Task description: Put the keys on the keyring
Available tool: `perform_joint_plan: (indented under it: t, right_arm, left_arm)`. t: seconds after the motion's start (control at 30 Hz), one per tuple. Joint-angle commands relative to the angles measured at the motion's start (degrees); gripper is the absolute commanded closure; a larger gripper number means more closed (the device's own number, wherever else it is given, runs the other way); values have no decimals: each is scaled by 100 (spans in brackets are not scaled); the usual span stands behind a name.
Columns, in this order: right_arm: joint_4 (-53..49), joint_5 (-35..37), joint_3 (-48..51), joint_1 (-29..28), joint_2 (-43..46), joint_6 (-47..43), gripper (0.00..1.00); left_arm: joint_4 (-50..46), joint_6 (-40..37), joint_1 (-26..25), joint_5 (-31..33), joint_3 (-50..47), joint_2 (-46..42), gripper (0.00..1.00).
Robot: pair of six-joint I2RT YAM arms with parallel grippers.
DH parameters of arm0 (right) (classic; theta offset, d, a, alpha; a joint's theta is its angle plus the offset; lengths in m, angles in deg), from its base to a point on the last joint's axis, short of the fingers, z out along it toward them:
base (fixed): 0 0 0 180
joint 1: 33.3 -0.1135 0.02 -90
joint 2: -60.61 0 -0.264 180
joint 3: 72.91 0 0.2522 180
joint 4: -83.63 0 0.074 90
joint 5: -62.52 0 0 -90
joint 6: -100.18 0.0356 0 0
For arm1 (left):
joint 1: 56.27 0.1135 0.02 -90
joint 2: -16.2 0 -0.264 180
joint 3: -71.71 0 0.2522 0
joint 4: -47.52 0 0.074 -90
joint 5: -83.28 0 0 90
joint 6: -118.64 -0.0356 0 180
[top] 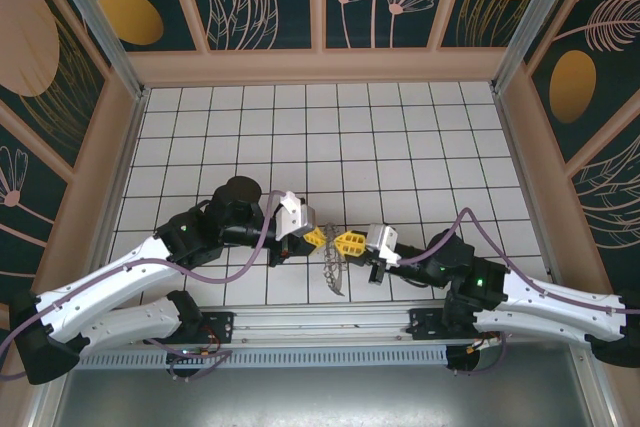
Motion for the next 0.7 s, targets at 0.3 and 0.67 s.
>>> perform_joint_plan:
  t: [0.3, 0.67]
  right_arm:
    - [349, 202, 61, -29, -247, 4, 100]
    - [388, 328, 70, -30, -232, 4, 100]
  left_arm:
    - [-36, -144, -49, -60, 106, -67, 100]
    - [-117, -167, -60, -18, 80, -165, 100]
